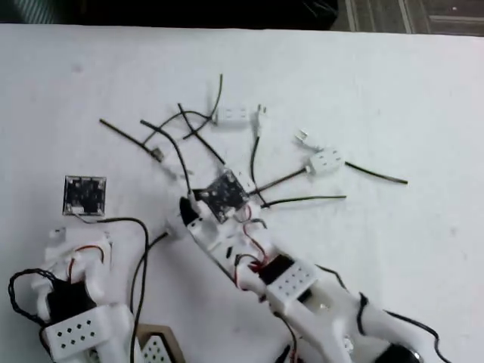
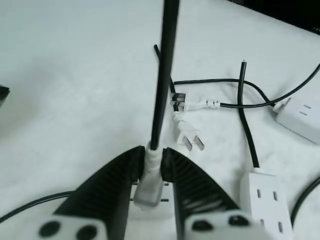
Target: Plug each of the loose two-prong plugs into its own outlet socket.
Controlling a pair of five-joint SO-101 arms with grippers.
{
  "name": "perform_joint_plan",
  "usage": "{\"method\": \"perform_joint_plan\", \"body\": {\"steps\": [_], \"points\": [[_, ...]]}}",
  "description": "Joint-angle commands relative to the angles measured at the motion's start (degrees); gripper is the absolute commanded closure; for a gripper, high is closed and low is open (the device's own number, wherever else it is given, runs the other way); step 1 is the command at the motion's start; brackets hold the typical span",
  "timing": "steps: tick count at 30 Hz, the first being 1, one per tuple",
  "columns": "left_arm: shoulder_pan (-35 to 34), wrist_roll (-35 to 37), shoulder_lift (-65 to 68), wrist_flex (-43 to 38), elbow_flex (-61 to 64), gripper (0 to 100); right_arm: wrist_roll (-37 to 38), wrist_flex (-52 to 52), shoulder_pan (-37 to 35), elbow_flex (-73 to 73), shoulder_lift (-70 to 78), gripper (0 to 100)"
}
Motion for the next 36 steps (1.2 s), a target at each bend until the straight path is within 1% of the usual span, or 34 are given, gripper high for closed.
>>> {"method": "perform_joint_plan", "body": {"steps": [1,5,11,25,29,36], "points": [[-0.13,0.7,-0.48,-0.7,-2.11,97,1.05,-7.96,-0.04,-2.99,5.41,98.3],[-0.13,0.7,-0.48,-0.7,-2.11,97,3.43,-12.35,-0.04,-3.25,11.38,98.3],[-0.13,0.7,-0.48,-0.62,-2.11,97,3.87,-17.98,-0.04,-3.6,16.13,98.3],[-0.04,0.7,-0.48,-0.62,-2.02,97,3.96,-17.8,0.4,-6.42,17.54,98.3],[-0.04,0.7,-0.48,-0.62,-2.02,97,7.03,-17.98,1.45,-8.18,21.85,98.3],[-0.04,0.7,-0.48,-0.62,-2.02,97,7.03,-17.8,1.45,-8.0,22.81,98.3]]}}
